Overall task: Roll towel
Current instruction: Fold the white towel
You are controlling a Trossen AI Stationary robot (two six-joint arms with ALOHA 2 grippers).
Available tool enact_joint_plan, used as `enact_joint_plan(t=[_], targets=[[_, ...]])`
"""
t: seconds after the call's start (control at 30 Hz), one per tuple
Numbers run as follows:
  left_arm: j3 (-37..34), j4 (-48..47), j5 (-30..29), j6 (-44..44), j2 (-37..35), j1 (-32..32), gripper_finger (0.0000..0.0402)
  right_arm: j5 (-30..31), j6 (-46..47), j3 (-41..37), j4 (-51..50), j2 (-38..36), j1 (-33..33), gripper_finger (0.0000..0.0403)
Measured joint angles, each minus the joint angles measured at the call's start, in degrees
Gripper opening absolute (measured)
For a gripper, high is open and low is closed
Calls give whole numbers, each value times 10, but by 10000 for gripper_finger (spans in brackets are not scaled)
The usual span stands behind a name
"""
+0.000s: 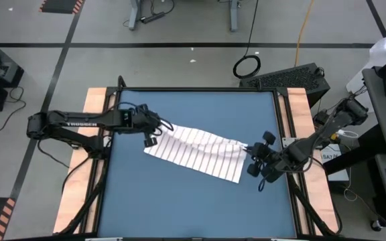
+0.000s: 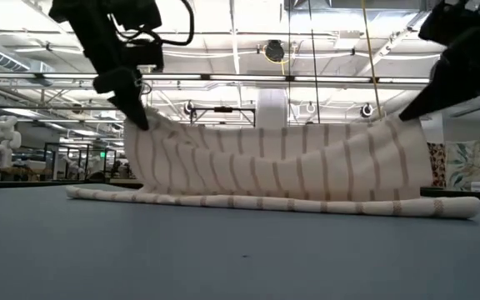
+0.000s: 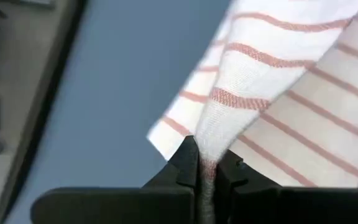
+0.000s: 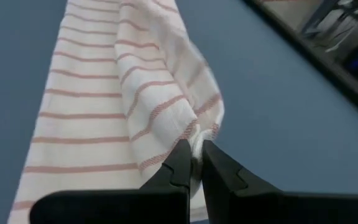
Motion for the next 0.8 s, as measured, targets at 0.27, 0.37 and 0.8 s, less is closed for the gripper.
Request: enact_joint_plan(t=[0.27,0.37,0.8], targets=[[-50,-3,24,-31,0,-14,13,-41,2,-20,55,2,3,9],[-53,-2,35,-47,0,-27,13,-62,2,-20,59,2,10,9],[-53,-10,40,-80,0,-77,13,-89,21,-20,100,24,42,9]])
